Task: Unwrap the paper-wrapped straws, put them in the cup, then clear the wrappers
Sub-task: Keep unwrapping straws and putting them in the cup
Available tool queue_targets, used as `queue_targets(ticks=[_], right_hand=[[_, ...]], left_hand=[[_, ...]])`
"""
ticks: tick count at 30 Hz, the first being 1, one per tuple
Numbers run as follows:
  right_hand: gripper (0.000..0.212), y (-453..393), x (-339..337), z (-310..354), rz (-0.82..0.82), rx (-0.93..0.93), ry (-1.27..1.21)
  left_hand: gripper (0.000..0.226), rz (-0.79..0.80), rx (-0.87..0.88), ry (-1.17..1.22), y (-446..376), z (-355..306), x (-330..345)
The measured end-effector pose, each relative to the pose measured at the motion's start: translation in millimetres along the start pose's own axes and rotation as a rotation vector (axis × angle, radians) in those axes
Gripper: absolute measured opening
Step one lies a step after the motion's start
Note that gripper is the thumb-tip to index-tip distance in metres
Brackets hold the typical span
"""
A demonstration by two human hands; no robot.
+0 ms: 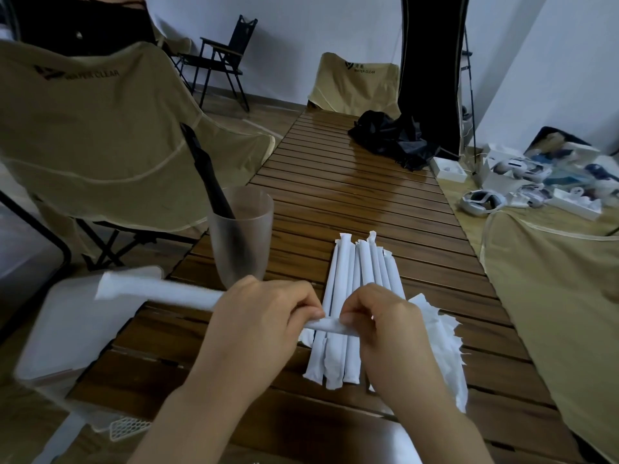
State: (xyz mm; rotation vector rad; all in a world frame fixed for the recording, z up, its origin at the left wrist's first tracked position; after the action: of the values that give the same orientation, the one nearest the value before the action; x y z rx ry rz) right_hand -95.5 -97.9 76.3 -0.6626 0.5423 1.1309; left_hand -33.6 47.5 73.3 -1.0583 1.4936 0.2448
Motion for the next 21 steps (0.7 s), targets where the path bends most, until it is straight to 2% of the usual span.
queue_targets(ticks=[3, 6, 9, 15, 18, 21], right_hand=[[0.032, 0.4, 5.5, -4.0, -0.15, -0.165, 0.072], [0.023, 1.2, 7.9, -8.3, -0.231, -0.205, 0.077], [0.017, 0.4, 8.4, -10.0, -0.219, -0.193, 0.034], [0.026, -3.8, 12.0, -12.2, -0.24, -0.142, -0.026], [0.022, -2.6, 10.6, -10.2, -0.289, -0.091, -0.095], [0.028, -0.7, 9.2, -9.4, -0.29, -0.03, -0.143]], left_hand=[[0.013, -0.004, -0.15, 0.059, 4.2, -4.0, -0.6], [0.015, 0.01, -0.21, 0.006, 5.3, -5.1, -1.9], [0.013, 0.03, -0.249, -0.003, 4.7, 2.1, -3.8], [0.01, 0.081, -0.258, 0.042, 3.9, 5.1, -1.5], [0.01, 0.074, -0.243, 0.04, 2.8, 5.0, -2.7], [0.01, 0.062, -0.23, 0.042, 3.1, 5.4, -1.9]])
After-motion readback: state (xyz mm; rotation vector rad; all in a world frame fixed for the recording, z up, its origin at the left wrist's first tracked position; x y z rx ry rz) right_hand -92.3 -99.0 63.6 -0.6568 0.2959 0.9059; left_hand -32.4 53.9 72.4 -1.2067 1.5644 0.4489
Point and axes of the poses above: each hand's wrist, its own y-axis away from the middle knuckle, its own x-axis out of the palm, z = x × y, the point moved 1 cm from there along -y, towards the middle knuckle, and after that the axes turned 11 degrees about -y, right-handed, at the moved point
